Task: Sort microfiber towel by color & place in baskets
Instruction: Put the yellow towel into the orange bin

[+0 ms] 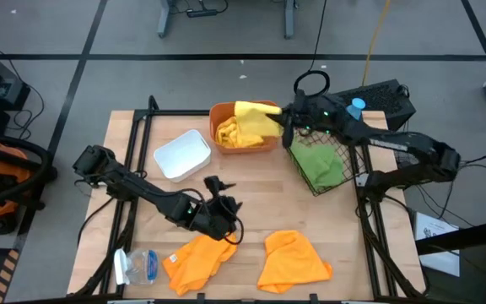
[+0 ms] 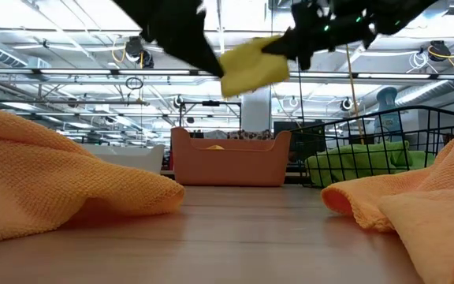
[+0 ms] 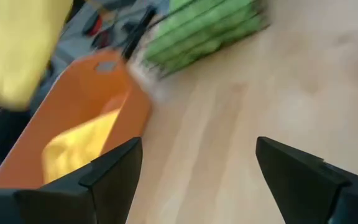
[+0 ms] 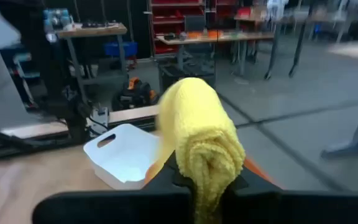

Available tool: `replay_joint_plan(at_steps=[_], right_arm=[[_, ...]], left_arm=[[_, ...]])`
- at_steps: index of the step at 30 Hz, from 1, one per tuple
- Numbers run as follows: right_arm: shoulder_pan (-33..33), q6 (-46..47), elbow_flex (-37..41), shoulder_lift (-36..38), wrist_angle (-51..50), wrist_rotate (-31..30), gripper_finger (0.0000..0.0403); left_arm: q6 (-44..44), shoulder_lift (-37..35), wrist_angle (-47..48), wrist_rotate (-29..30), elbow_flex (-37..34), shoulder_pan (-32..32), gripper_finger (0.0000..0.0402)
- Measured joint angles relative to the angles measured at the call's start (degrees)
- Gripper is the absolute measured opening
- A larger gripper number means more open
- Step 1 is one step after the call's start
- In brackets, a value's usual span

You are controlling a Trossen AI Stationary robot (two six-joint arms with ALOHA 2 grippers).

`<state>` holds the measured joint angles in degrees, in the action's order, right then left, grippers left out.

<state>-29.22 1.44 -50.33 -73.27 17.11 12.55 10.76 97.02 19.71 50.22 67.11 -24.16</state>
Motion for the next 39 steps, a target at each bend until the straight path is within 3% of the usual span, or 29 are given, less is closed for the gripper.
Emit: replay_joint_plan(at_steps=[5, 10, 12, 20, 27, 30, 39], right_arm=[[-2.73, 3.07, -5.85, -10.95, -1.95, 5.17, 0.0006], [-4.63, 7.79, -13.33, -20.81, -2.16, 16.30, 0.0006], [-5.43, 9.54, -14.74, -23.52, -3.35, 17.52, 0.0006], [-9.55, 14.35, -15.03, -30.14, -4.22, 15.93, 0.0009], [-10.40, 11.37, -15.16, -31.77, -9.37, 5.79, 0.0025], [-9.70, 10.24, -15.12, -31.74, -12.11, -0.38, 0.0046], [-8.34, 8.33, -15.10, -31.22, -12.84, -0.60, 0.0138]], left_arm=[[-7.78, 0.00, -7.11, -1.14, 0.00, -1.46, 0.0319], [-7.50, -0.40, -5.48, -0.64, 0.00, -2.95, 0.0319], [-6.80, -0.96, -3.45, -0.30, -0.01, -3.67, 0.0319], [-2.06, -3.56, 1.59, 1.12, -0.02, -6.53, 0.0319], [-2.14, -3.65, 1.88, 2.07, -0.02, -8.38, 0.0319], [-2.14, -3.65, 1.88, 2.16, -0.02, -8.40, 0.0319], [-2.14, -3.65, 1.86, 2.16, -0.02, -8.40, 0.0319]])
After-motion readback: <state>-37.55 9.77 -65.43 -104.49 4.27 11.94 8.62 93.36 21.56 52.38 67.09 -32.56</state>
